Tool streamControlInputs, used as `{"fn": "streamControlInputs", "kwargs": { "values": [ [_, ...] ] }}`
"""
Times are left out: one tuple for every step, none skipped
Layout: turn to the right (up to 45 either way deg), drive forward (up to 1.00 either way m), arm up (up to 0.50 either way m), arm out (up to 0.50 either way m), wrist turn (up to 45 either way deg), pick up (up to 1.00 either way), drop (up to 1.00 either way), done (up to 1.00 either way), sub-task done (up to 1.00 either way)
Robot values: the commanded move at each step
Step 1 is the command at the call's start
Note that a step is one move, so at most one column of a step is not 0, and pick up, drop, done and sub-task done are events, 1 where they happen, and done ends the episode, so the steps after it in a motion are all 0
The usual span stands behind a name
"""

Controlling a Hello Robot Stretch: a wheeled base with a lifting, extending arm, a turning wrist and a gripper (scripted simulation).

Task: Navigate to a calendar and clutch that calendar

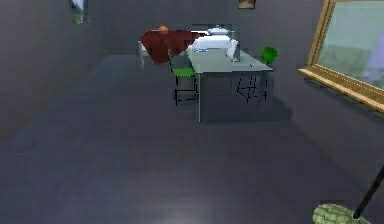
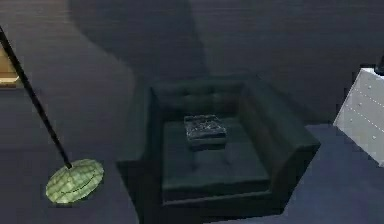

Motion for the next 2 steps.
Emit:
{"fn": "streamControlInputs", "kwargs": {
  "values": [
    [3.0, 0.0, 0.0, 0.0, 0.0, 0.0, 0.0, 0.0, 0.0],
    [0.0, 0.55, 0.0, 0.0, 0.0, 0.0, 0.0, 0.0, 0.0]
  ]
}}
